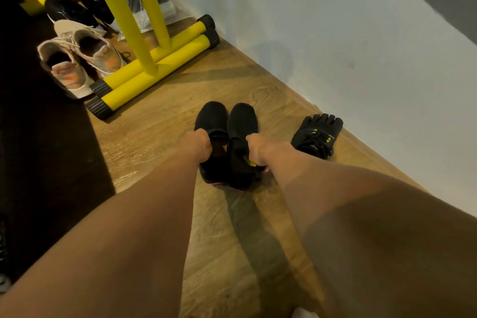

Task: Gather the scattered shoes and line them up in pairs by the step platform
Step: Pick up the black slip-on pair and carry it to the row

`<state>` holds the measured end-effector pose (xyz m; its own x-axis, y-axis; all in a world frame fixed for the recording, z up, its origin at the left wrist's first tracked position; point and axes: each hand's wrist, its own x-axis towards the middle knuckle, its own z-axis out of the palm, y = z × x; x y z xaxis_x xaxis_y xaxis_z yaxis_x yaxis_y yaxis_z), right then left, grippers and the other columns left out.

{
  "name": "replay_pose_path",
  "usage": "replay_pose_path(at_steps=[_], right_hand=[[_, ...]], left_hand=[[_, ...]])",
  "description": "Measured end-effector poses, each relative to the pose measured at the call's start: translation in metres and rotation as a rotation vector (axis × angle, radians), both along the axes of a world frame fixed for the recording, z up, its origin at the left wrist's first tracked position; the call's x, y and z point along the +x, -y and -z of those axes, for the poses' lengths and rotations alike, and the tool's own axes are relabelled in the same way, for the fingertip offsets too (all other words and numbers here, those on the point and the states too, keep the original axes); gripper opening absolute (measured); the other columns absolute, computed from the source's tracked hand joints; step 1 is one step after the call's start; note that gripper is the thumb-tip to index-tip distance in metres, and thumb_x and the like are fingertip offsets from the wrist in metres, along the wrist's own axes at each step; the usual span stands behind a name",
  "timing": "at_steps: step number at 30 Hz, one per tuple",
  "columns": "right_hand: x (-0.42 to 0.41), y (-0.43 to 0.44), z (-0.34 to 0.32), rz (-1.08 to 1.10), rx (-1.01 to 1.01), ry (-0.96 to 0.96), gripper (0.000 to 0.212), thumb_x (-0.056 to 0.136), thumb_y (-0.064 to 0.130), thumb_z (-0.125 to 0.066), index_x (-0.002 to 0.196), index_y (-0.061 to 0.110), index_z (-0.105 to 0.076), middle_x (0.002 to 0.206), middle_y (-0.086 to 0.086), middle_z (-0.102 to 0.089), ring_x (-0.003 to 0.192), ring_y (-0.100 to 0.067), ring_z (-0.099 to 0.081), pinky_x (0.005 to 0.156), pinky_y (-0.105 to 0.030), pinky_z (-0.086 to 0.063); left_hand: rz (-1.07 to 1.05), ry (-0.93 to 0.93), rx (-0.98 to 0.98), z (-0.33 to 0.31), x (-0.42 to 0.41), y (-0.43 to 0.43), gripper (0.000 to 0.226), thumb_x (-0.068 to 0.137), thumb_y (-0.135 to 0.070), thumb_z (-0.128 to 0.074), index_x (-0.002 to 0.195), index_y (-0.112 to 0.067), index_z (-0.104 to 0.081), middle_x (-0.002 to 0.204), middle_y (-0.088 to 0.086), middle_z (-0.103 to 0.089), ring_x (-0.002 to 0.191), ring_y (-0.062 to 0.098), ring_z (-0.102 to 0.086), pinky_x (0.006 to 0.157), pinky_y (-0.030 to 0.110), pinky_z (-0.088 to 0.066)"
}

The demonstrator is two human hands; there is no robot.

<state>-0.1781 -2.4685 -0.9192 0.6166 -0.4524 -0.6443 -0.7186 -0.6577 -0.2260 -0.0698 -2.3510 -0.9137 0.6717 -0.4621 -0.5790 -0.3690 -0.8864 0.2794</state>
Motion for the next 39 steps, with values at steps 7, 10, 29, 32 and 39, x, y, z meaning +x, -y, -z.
replay_pose_path(at_steps=[7,10,29,32,39], right_hand=[[-0.034,-0.024,-0.086,0.060,-0.112,0.116,0.024,0.084,0.004,-0.062,0.108,0.005,-0.061,0.110,-0.017,-0.062,0.103,-0.037,-0.058,0.075,-0.035,-0.044],[-0.043,-0.031,-0.165,0.172,-0.085,0.159,0.020,0.086,0.004,-0.058,0.106,0.005,-0.062,0.099,-0.014,-0.060,0.096,-0.039,-0.059,0.069,-0.036,-0.042],[-0.179,-0.050,-0.745,0.664,-0.327,0.345,0.032,0.089,0.007,-0.053,0.116,0.016,-0.067,0.116,-0.016,-0.061,0.105,-0.040,-0.057,0.075,-0.032,-0.042],[-0.220,-0.066,-0.783,0.783,-0.386,0.367,0.032,0.087,0.005,-0.055,0.114,0.015,-0.068,0.113,-0.016,-0.063,0.104,-0.039,-0.058,0.072,-0.032,-0.042],[-0.345,-0.135,-0.843,1.063,-0.523,0.323,0.028,0.088,0.007,-0.057,0.111,0.013,-0.070,0.107,-0.015,-0.065,0.096,-0.035,-0.059,0.070,-0.032,-0.043]], left_hand=[[-0.041,0.048,-0.041,-0.068,-0.030,-0.024,0.028,0.095,-0.011,-0.046,0.121,-0.003,-0.051,0.112,0.022,-0.060,0.098,0.039,-0.062,0.075,0.041,-0.053],[-0.093,-0.011,-0.023,-0.132,-0.040,-0.043,0.041,0.095,-0.008,-0.047,0.136,-0.008,-0.044,0.122,0.021,-0.057,0.104,0.040,-0.060,0.083,0.042,-0.054],[0.231,-0.008,-0.276,-0.728,-0.133,-0.031,0.044,0.091,0.003,-0.044,0.135,-0.004,-0.046,0.124,0.025,-0.057,0.100,0.047,-0.062,0.081,0.050,-0.056],[0.367,0.020,-0.321,-0.762,-0.161,-0.027,0.044,0.091,0.000,-0.048,0.134,-0.007,-0.047,0.122,0.021,-0.060,0.106,0.042,-0.060,0.090,0.047,-0.053],[0.734,-0.041,-0.351,-0.823,-0.269,-0.032,0.036,0.088,0.003,-0.052,0.123,-0.007,-0.054,0.110,0.020,-0.064,0.099,0.039,-0.063,0.088,0.047,-0.055]])
